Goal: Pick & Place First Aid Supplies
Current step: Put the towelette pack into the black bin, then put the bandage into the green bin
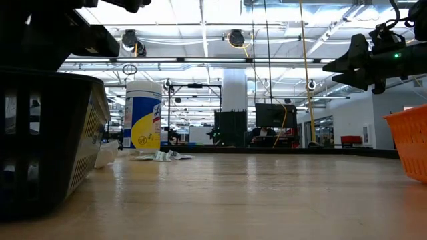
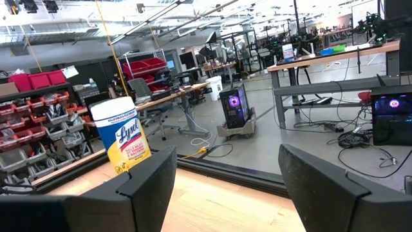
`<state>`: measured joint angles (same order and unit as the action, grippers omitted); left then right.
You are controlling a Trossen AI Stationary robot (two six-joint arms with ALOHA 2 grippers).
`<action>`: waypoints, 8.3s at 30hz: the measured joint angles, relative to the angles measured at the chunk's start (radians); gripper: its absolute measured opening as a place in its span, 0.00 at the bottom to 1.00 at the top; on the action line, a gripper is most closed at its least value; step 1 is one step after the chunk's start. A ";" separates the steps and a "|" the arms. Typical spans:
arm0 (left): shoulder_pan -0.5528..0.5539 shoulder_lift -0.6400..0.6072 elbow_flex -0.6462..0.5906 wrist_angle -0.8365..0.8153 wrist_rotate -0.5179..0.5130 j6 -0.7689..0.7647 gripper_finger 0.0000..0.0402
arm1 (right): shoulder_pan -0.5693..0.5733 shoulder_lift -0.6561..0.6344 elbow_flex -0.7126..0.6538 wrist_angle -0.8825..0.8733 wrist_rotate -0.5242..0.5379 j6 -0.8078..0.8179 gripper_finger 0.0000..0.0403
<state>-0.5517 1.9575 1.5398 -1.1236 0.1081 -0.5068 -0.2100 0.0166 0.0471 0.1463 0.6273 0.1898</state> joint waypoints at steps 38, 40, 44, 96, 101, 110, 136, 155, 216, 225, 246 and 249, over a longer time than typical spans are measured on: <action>0.693 -0.188 0.002 0.009 0.032 0.684 0.70 | 0.000 0.000 0.000 0.000 0.000 0.000 0.66; 0.742 -0.188 0.002 0.012 0.000 0.729 0.69 | 0.000 0.000 0.000 0.000 0.000 0.000 0.66; 0.819 -0.187 0.002 0.016 -0.016 0.800 0.70 | 0.000 0.000 0.000 0.000 0.000 0.000 0.66; 0.826 0.121 0.002 0.114 -0.104 0.993 0.03 | 0.000 0.000 0.000 0.000 0.000 0.000 0.66; 0.825 0.026 0.002 0.100 -0.105 0.937 0.02 | 0.000 0.000 0.000 0.000 0.000 0.000 0.66; 0.804 -0.127 0.002 0.049 -0.108 0.867 0.01 | 0.000 0.000 0.000 0.000 0.000 0.000 0.66; 0.167 -0.220 0.002 -0.085 -0.079 0.195 0.00 | 0.000 0.000 0.000 0.000 0.000 0.000 0.66; -0.066 -0.016 0.002 0.055 -0.147 -0.052 0.00 | 0.000 0.000 0.000 0.000 0.000 0.000 0.66; 0.913 -0.212 0.002 -0.165 -0.109 0.057 0.57 | 0.000 0.000 0.000 0.000 0.000 0.000 0.66; 0.982 -0.212 -0.045 -0.156 -0.109 -0.155 0.57 | 0.000 0.000 0.000 0.000 0.000 0.000 0.66; 0.875 -0.264 -0.446 0.355 -0.607 -0.786 0.60 | 0.000 0.000 0.000 0.000 0.000 0.000 0.66; 0.858 -0.265 -0.483 0.404 -0.678 -0.823 0.60 | 0.000 0.000 0.000 0.000 0.000 0.000 0.66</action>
<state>0.3062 1.6927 1.0570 -0.7199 -0.5700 -1.3295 -0.2100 0.0162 0.0471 0.1459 0.6272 0.1896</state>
